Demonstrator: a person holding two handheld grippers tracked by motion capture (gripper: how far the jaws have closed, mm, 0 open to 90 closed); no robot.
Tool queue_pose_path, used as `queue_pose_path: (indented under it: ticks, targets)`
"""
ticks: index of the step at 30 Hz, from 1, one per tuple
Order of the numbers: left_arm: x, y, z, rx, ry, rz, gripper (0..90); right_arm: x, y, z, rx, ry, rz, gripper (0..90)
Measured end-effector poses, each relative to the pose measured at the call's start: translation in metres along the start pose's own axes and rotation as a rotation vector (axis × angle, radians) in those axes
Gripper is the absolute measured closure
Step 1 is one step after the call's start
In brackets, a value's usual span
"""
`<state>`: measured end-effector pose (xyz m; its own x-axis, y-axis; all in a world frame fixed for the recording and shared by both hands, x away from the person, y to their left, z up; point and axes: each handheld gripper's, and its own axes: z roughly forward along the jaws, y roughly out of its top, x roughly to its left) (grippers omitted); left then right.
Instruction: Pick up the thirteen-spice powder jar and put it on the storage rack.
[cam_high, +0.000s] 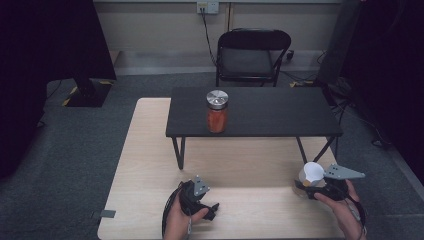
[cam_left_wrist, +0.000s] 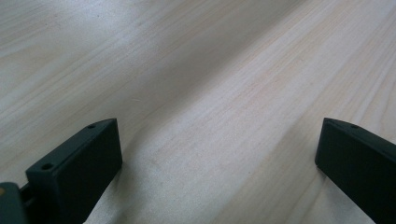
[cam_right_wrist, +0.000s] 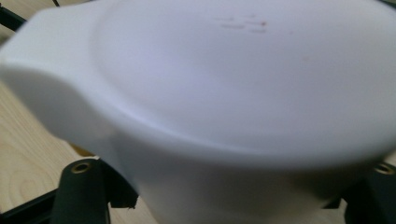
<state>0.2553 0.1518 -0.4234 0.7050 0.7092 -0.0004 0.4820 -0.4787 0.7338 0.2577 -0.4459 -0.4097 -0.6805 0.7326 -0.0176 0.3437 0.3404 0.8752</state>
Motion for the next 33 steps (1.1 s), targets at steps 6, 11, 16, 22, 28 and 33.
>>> queue_pose_path:
  ticks: [6, 11, 16, 22, 28, 33]
  targets:
    - [0.000, 0.000, 0.000, 0.000, 0.000, 0.000, 0.0, 0.004, 0.000, 0.000, -0.002, -0.014, -0.005, 30.2]
    - [0.000, 0.000, 0.000, 0.000, 0.000, 0.000, 0.0, 0.006, 0.003, -0.001, 0.007, -0.021, -0.014, 30.5]
    - [0.000, 0.000, 0.000, 0.000, 0.000, 0.000, 0.0, 0.004, 0.005, -0.002, 0.004, -0.002, -0.010, 30.5]
    - [0.000, 0.000, 0.000, 0.000, 0.000, 0.000, 0.0, 0.003, 0.018, -0.008, 0.017, 0.025, -0.025, 30.5]
    - [0.000, 0.000, 0.000, 0.001, -0.001, 0.004, 0.0, -0.001, 0.035, -0.014, 0.016, 0.066, -0.033, 30.4]
    - [0.000, 0.000, 0.000, 0.002, -0.001, 0.004, 0.0, -0.003, 0.041, -0.017, 0.008, 0.084, -0.031, 30.4]
